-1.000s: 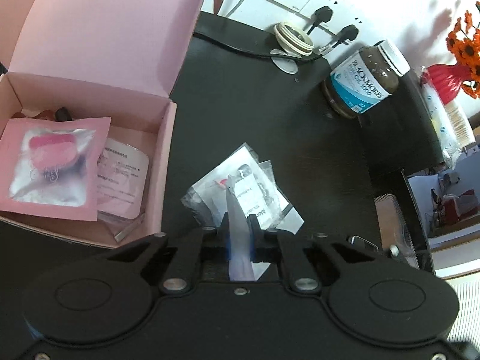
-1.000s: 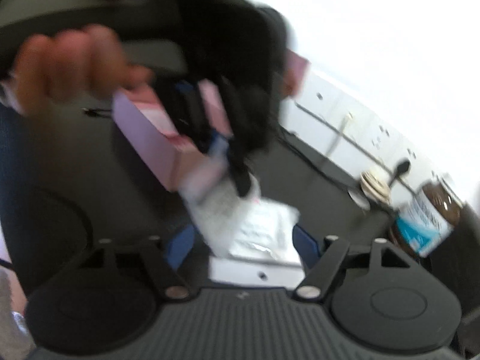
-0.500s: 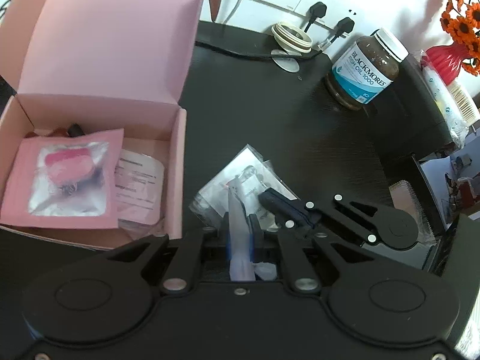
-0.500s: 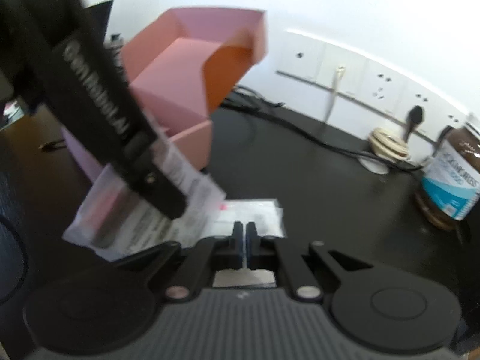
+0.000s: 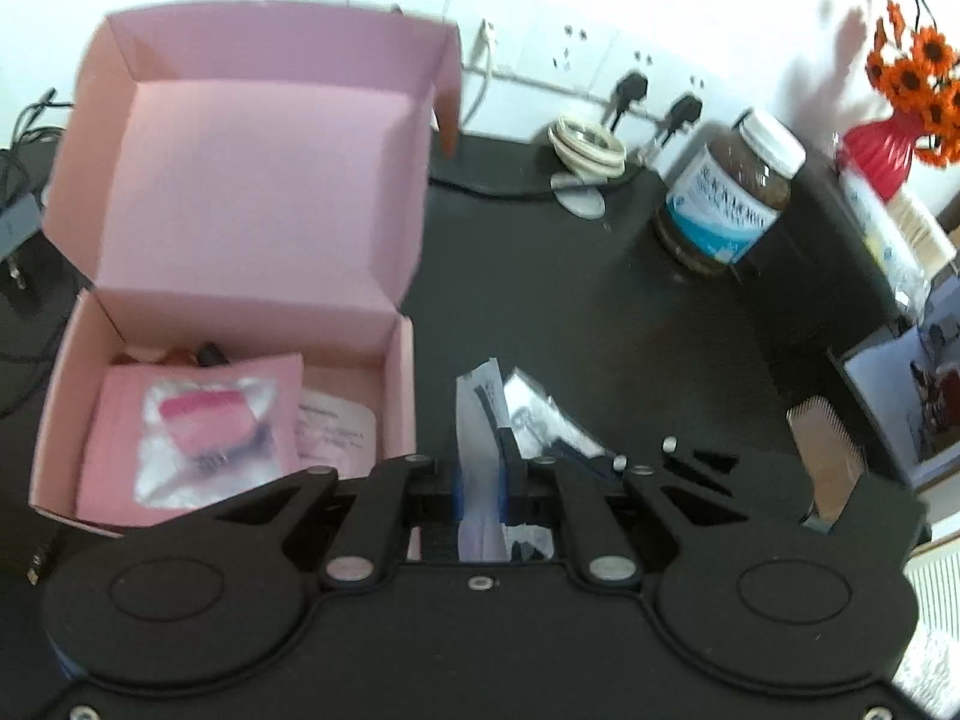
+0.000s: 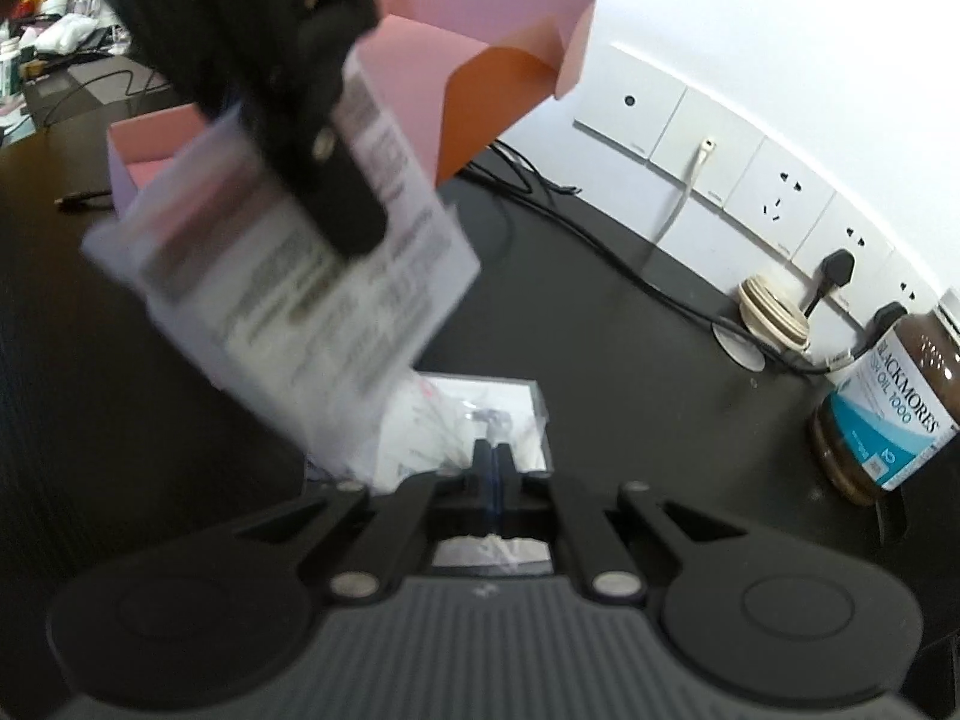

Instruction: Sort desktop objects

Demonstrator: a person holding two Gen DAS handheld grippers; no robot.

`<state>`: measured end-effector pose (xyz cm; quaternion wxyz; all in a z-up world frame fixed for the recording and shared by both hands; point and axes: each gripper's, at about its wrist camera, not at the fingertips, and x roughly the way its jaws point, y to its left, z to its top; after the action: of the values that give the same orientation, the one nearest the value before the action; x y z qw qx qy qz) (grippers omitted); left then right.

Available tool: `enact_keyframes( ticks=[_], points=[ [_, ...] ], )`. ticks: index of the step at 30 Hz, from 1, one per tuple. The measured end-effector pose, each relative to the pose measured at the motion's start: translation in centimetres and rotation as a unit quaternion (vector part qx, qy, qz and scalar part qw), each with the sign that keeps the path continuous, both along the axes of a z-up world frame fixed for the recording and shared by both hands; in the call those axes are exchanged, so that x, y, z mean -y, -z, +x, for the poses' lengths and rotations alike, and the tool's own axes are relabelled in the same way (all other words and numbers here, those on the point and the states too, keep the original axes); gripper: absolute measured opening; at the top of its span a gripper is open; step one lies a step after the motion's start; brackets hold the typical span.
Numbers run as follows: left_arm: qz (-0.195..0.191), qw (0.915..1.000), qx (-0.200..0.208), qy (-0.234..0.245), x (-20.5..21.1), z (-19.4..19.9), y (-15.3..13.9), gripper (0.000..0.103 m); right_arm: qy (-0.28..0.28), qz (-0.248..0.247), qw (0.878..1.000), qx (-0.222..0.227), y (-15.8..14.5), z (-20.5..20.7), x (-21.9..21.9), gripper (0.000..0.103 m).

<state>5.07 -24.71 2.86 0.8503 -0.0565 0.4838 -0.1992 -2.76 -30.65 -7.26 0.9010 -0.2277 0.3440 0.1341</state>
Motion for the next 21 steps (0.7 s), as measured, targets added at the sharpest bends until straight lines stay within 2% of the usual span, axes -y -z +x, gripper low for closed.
enact_keyframes(
  ticks=[4,6,10,14,18,21],
  points=[
    [-0.007,0.9994,0.032,-0.012,-1.6,-0.2,-2.0,0.009,0.002,0.001,1.0,0.001,-0.1,-0.2,-0.1,0.003],
    [-0.007,0.9988,0.045,-0.018,-2.5,0.0,-3.0,0.009,0.005,0.002,1.0,0.002,0.3,1.0,0.1,0.003],
    [-0.001,0.998,0.052,-0.036,-5.0,0.9,-4.0,0.009,0.01,0.006,1.0,0.004,0.1,0.6,0.1,0.003],
    [0.011,0.9991,0.027,-0.031,-6.7,2.2,-3.2,0.009,0.026,0.006,1.0,0.004,-0.6,1.5,-0.2,0.003],
    [0.048,0.9988,0.005,0.013,-6.7,3.1,-1.7,0.009,0.024,0.004,1.0,0.004,0.1,1.4,-1.6,0.003],
    [0.08,0.9962,0.002,0.035,-6.2,3.2,-0.6,0.009,0.02,0.002,1.0,0.003,0.2,1.4,-1.4,0.003]
  ],
)
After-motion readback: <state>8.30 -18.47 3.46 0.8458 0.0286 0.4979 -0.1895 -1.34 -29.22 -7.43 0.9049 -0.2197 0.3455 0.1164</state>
